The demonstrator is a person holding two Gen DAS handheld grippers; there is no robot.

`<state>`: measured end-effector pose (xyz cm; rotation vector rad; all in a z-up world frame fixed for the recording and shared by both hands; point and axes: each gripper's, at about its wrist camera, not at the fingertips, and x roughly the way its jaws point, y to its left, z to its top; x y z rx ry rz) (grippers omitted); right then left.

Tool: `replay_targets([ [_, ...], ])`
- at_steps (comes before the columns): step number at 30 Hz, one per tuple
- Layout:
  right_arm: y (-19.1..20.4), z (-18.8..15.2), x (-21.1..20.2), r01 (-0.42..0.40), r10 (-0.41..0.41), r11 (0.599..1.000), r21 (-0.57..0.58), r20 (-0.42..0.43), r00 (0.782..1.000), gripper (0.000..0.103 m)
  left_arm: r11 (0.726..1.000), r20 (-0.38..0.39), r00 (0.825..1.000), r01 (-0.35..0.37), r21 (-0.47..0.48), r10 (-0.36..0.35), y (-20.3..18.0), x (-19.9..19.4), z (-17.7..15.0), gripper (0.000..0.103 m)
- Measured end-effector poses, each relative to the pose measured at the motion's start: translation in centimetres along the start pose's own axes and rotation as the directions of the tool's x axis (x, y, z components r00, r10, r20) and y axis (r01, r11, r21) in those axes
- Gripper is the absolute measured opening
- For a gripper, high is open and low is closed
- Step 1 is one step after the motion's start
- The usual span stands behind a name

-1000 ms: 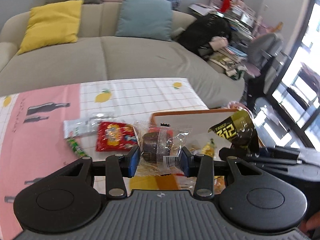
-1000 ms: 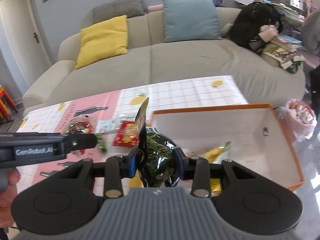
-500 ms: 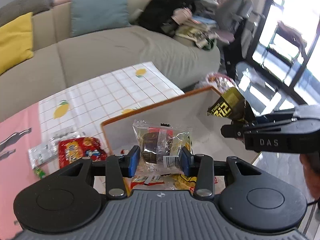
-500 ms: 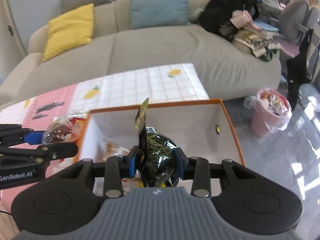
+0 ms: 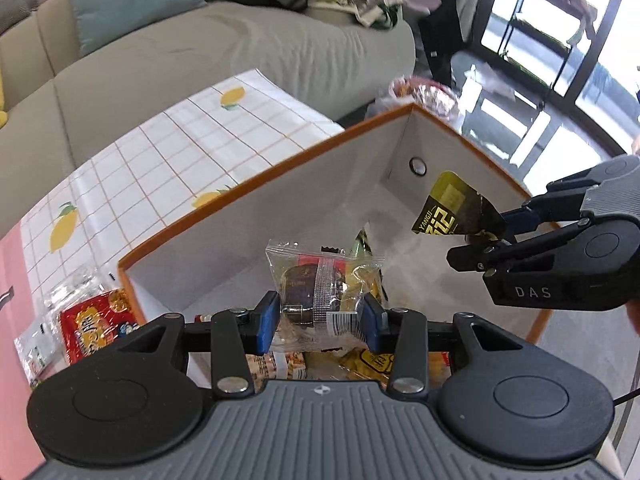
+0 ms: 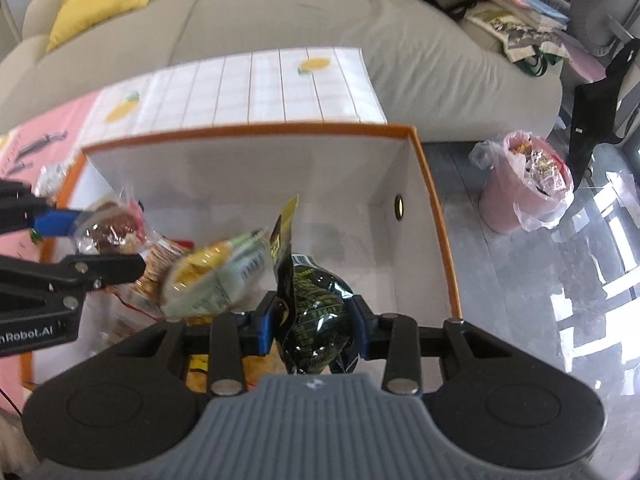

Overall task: Organize snacks
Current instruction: 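Lower both grippers into the box and open them to release the snacks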

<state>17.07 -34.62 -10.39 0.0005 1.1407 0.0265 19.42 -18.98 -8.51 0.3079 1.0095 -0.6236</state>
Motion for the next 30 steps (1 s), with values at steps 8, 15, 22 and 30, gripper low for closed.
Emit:
replay_targets([
  [8, 0.3, 0.4, 2.7, 0.028, -0.033, 0.997, -0.076, -0.065, 0.997, 0.036, 0.998, -0.1, 0.994, -0.036, 0.052, 0.042, -0.6, 3.0, 0.5, 0.048],
  [15, 0.8, 0.6, 4.6, 0.04, -0.055, 0.992, -0.122, -0.126, 0.99, 0.037, 0.999, -0.12, 0.992, -0.035, 0.039, 0.04, -0.3, 3.9, 1.2, 0.051],
  [22, 1.0, 0.9, 5.5, 0.032, -0.053, 0.992, -0.125, -0.164, 0.985, 0.037, 0.996, -0.114, 0.99, -0.077, 0.051, 0.082, 0.0, 3.6, 1.4, 0.059],
  [30, 1.1, 0.9, 6.2, 0.034, -0.057, 0.992, -0.121, -0.186, 0.981, 0.037, 0.969, -0.158, 0.963, -0.196, 0.149, 0.219, -0.6, 3.1, 1.4, 0.062],
])
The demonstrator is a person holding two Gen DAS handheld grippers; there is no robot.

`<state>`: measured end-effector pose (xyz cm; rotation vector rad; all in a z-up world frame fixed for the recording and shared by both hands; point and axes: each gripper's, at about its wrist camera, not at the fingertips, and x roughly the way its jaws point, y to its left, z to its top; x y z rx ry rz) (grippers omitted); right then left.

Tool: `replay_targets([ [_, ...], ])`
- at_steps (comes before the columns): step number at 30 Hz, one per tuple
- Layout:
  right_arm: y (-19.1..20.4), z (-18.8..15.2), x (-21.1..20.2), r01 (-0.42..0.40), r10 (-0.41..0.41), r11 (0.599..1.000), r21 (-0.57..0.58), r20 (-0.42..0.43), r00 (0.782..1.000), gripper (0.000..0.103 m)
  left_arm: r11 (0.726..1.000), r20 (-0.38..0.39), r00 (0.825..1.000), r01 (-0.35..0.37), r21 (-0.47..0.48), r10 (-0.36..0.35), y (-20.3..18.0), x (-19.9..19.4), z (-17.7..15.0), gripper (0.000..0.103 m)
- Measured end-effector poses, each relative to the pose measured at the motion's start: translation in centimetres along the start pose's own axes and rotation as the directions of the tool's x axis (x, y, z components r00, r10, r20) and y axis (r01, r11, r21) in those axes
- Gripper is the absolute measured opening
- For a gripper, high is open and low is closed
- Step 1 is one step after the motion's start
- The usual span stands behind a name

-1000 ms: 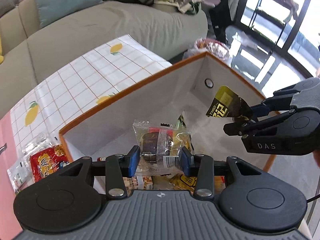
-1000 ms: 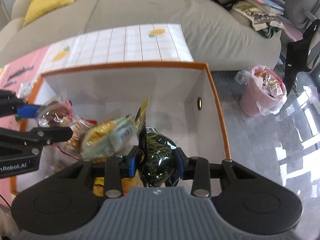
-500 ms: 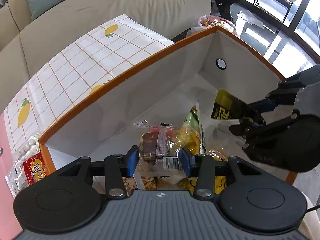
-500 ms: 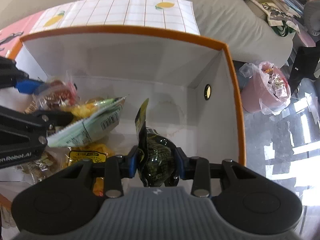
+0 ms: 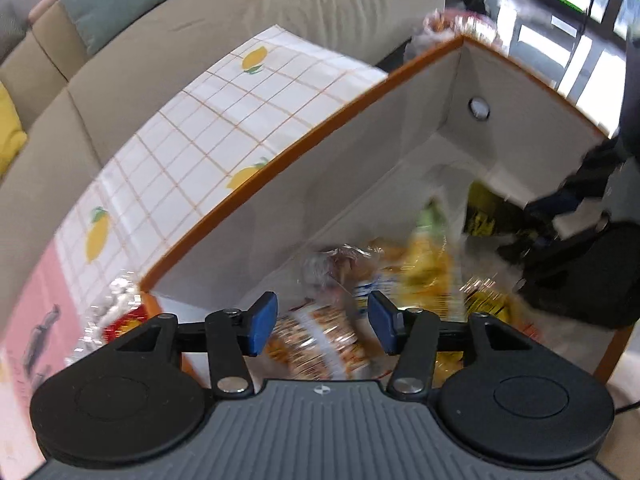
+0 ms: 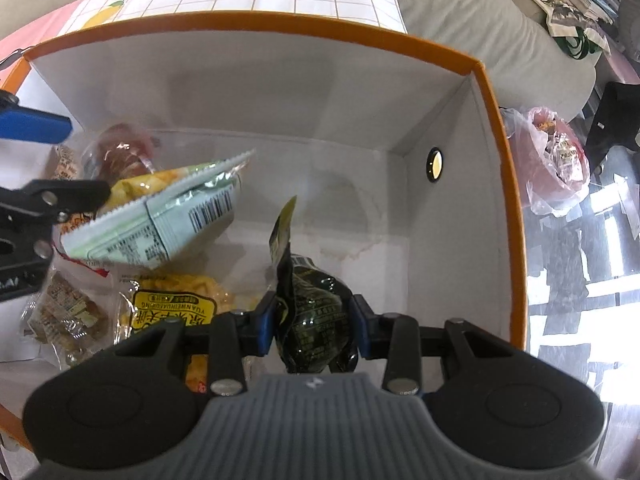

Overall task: Organize snacks
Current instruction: 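Lower both grippers into the box and open them to release the snacks, then withdraw both tools from the box back toward the table snacks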

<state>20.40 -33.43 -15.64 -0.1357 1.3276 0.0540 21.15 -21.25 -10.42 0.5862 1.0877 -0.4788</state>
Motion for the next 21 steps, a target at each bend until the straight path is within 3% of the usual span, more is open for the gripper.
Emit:
replay_targets([
  [5, 0.0, 0.3, -0.2, -0.008, 0.008, 1.0, 0.002, 0.013, 1.0, 0.039, 1.0, -0.03, 1.0, -0.003, 0.005, 0.003, 0.1, 0.6, -0.5, 0.062],
  [9, 0.3, 0.2, -0.4, -0.003, 0.003, 1.0, -0.007, 0.018, 1.0, 0.042, 1.0, -0.019, 1.0, 0.007, 0.003, -0.007, 0.2, 0.4, -0.9, 0.074],
  [11, 0.2, 0.1, -0.5, -0.002, 0.002, 1.0, -0.009, 0.02, 1.0, 0.045, 1.0, 0.0, 1.0, 0.008, 0.011, -0.008, 0.3, 0.0, -1.1, 0.075],
  [21, 1.0, -0.9, -1.9, 0.014, -0.012, 0.999, -0.041, 0.05, 0.999, 0.08, 0.997, 0.08, 0.995, 0.056, -0.049, -0.052, 1.3, -2.7, -2.1, 0.077],
])
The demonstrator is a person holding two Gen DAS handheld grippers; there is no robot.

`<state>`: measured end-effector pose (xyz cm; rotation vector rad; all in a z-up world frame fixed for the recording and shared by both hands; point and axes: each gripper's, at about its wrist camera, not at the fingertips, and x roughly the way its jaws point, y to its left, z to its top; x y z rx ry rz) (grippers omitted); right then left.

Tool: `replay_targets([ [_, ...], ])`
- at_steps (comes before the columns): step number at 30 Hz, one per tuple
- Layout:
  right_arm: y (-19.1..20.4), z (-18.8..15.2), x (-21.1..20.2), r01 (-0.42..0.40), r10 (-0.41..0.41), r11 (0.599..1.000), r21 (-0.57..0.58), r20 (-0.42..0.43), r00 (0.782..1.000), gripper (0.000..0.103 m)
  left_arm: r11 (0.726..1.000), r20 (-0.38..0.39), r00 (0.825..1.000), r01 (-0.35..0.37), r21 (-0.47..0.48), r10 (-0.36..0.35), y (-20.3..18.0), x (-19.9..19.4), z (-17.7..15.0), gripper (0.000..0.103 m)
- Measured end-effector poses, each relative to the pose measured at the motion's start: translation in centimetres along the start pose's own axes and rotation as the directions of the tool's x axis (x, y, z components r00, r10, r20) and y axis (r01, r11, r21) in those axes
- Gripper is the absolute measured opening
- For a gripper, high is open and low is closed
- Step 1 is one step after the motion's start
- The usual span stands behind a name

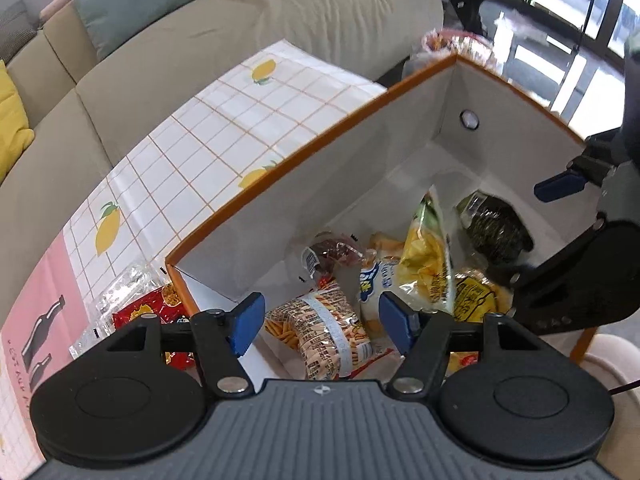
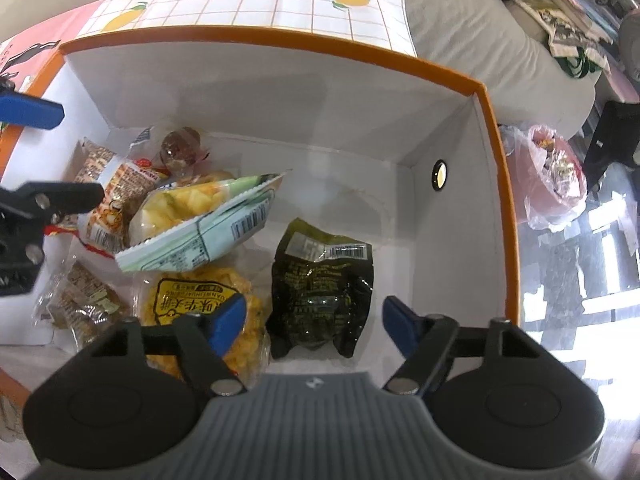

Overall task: Organize snacks
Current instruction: 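Withdraw both tools from the box back toward the table snacks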

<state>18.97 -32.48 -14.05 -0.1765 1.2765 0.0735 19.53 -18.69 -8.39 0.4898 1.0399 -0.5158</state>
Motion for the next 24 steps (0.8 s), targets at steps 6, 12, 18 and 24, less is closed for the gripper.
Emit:
replay_targets([
  [6, 0.2, -0.6, -1.1, 0.006, -0.007, 1.0, 0.008, 0.021, 1.0, 0.084, 1.0, 0.03, 0.999, 0.022, -0.015, -0.021, 0.1, -1.3, -0.2, 0.077],
  [12, 0.4, -1.1, -2.9, 0.022, -0.022, 1.0, 0.01, 0.048, 0.999, 0.085, 0.999, 0.058, 0.998, 0.034, -0.042, -0.032, 0.4, -3.2, -0.5, 0.077],
  [18, 0.8, -1.7, -5.0, 0.038, -0.044, 0.998, 0.053, 0.106, 0.993, 0.097, 0.997, 0.107, 0.994, 0.032, -0.065, -0.025, 0.7, -5.6, -1.3, 0.077],
  [24, 2.0, -2.5, -6.3, 0.088, -0.095, 0.994, 0.061, 0.134, 0.986, 0.097, 0.996, 0.139, 0.99, 0.014, -0.092, -0.001, 1.5, -8.0, -2.8, 0.077],
])
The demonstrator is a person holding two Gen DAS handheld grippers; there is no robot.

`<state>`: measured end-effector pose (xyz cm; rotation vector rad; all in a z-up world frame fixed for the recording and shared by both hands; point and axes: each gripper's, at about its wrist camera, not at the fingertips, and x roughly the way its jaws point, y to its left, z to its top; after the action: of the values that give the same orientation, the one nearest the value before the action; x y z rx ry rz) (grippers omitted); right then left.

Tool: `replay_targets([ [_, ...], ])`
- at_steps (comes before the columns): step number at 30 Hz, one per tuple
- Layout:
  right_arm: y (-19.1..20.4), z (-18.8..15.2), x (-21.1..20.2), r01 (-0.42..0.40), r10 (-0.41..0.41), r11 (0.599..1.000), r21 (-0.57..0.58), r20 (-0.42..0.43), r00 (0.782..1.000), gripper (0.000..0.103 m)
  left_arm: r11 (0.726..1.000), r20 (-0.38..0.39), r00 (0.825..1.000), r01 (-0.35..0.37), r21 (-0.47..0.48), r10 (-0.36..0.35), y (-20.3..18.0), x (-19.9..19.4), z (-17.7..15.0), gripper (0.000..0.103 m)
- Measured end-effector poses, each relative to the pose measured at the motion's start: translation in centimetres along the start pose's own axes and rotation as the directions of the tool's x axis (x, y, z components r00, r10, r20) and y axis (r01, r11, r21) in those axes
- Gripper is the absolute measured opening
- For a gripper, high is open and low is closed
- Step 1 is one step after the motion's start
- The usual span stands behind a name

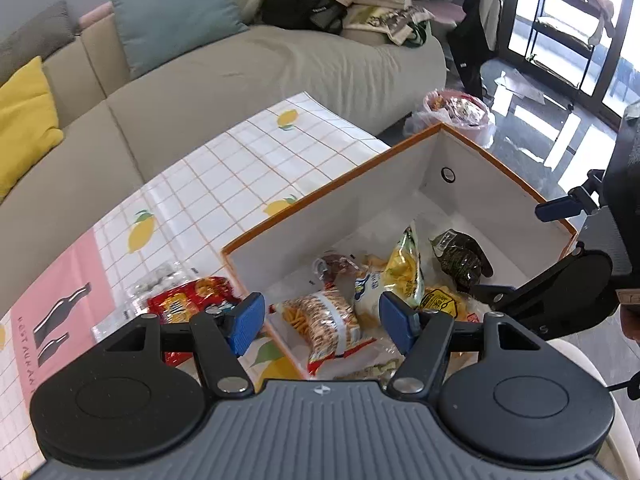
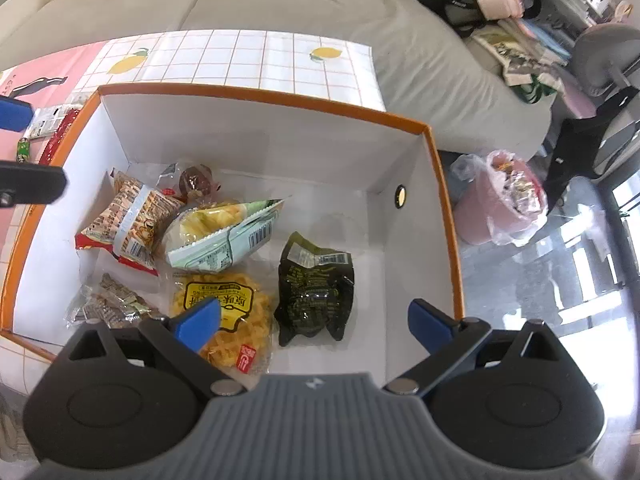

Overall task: Organize snacks
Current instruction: 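Withdraw both tools from the box back toward the table snacks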

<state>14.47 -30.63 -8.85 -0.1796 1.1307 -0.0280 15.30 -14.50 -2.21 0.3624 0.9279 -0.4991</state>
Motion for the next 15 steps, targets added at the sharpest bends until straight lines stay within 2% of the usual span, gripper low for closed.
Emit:
replay_targets([
  [4, 0.4, -0.2, -1.9, -0.011, 0.008, 0.998, 0.054, 0.053, 0.999, 0.097, 0.999, 0.024, 0.999, -0.038, -0.024, 0.038, 1.0, -1.5, -1.1, 0.077],
  [7, 1.1, -0.4, -3.8, -0.023, 0.01, 0.994, 0.108, 0.126, 0.992, 0.097, 0.996, 0.041, 0.997, -0.057, -0.062, 0.059, 2.1, -2.5, -2.1, 0.077],
  [11, 2.8, -0.6, -6.1, -0.069, 0.033, 0.985, 0.158, 0.222, 0.975, 0.097, 0.991, 0.056, 0.996, -0.066, -0.117, 0.073, 3.9, -3.6, -3.6, 0.077],
  [15, 5.4, -0.6, -7.7, -0.117, 0.067, 0.981, 0.154, 0.296, 0.953, 0.097, 0.983, 0.056, 0.995, -0.073, -0.168, 0.083, 6.0, -4.1, -5.4, 0.077],
])
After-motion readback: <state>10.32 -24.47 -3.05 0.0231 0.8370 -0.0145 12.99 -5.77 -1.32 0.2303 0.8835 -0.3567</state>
